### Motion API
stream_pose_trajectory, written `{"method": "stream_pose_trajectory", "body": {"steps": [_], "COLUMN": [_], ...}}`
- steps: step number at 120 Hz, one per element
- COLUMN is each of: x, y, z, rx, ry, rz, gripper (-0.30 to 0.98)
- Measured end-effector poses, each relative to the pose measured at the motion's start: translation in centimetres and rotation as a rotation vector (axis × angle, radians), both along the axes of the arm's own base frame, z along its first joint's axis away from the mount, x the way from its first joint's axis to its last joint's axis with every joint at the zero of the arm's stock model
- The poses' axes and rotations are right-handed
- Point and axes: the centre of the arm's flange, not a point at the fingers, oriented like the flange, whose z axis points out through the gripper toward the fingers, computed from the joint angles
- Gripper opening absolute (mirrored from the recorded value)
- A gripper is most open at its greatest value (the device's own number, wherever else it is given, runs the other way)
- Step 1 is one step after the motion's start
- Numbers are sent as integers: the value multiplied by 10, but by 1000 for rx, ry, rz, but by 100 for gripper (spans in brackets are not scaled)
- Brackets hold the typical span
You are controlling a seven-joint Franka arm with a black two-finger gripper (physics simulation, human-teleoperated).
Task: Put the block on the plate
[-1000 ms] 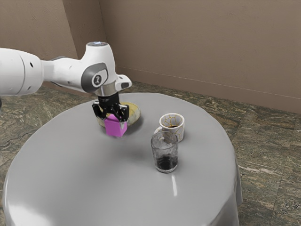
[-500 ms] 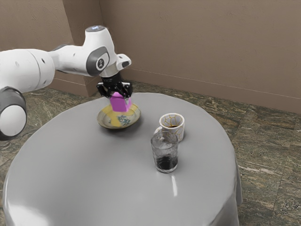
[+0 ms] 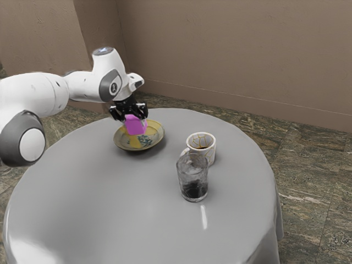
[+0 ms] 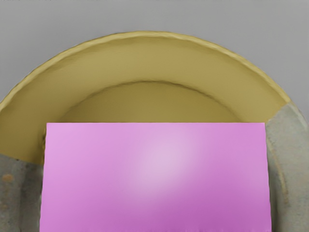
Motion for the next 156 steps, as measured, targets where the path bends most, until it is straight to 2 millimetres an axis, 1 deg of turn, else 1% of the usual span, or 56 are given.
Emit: {"method": "stream_pose_trajectory", "body": {"steps": [16,28,41,56,68,72,76,84,92,105,110,124,134,145,156], "x": [5,7,8,8,9,9,8,6,1,-21,-30,-60,-82,-106,-132], "y": [0,1,1,3,6,6,6,4,-2,-11,-14,-22,-30,-40,-52], "z": [-21,-32,-36,-39,-33,-26,-15,14,47,111,130,165,194,217,232], "rx": [-11,-15,-16,-15,-11,-9,-5,2,10,19,23,30,32,30,27], "ry": [-8,-9,-16,-24,-36,-44,-55,-80,-100,-123,-120,-86,-65,-28,16], "rz": [7,10,12,14,16,15,15,9,0,-13,-18,-31,-41,-54,-71], "gripper": [43,43,43,53,59,60,61,63,65,66,67,68,68,68,68]}}
